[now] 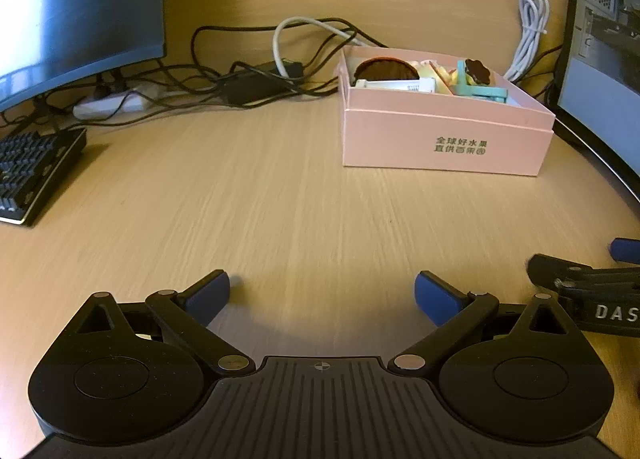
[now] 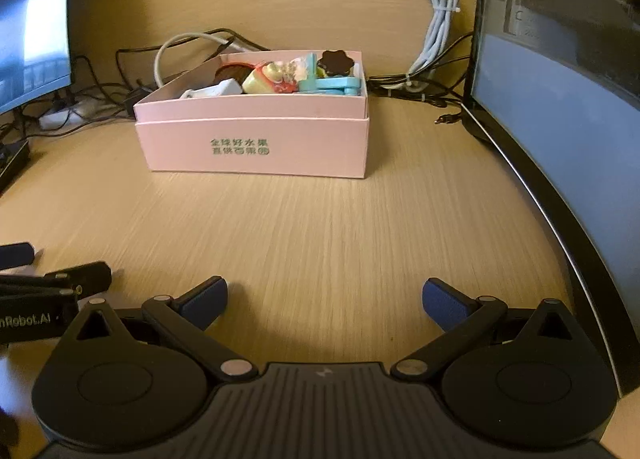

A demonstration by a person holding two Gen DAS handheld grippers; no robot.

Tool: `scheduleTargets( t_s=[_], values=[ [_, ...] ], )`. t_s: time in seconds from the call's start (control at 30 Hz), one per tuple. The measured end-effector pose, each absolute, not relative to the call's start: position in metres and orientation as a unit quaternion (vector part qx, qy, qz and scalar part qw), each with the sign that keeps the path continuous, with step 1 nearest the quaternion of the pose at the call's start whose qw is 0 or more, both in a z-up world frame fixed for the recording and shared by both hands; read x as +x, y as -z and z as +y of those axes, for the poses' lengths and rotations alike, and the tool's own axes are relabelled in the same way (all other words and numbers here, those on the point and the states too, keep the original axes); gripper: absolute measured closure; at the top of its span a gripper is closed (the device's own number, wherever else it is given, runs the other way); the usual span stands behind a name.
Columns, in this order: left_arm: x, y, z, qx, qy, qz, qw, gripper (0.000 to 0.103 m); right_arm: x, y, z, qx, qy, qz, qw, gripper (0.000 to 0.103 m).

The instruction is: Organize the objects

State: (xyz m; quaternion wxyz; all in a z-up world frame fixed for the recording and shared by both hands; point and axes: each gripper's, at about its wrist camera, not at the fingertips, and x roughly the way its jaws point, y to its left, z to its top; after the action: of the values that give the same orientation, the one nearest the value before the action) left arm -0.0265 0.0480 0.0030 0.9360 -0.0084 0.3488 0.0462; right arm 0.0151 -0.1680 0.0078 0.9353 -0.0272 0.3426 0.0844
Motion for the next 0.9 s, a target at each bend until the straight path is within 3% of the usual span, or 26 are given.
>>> scheduleTargets(
  t_s=[0.9],
  values=[
    [-0.0202, -0.0020, 0.0438, -0.010, -0.045, 0.343, 0.938, 0.002, 0.0194, -0.0078, -0.1671, -0.027, -0.084, 0.340, 0.936, 0.000]
  ],
)
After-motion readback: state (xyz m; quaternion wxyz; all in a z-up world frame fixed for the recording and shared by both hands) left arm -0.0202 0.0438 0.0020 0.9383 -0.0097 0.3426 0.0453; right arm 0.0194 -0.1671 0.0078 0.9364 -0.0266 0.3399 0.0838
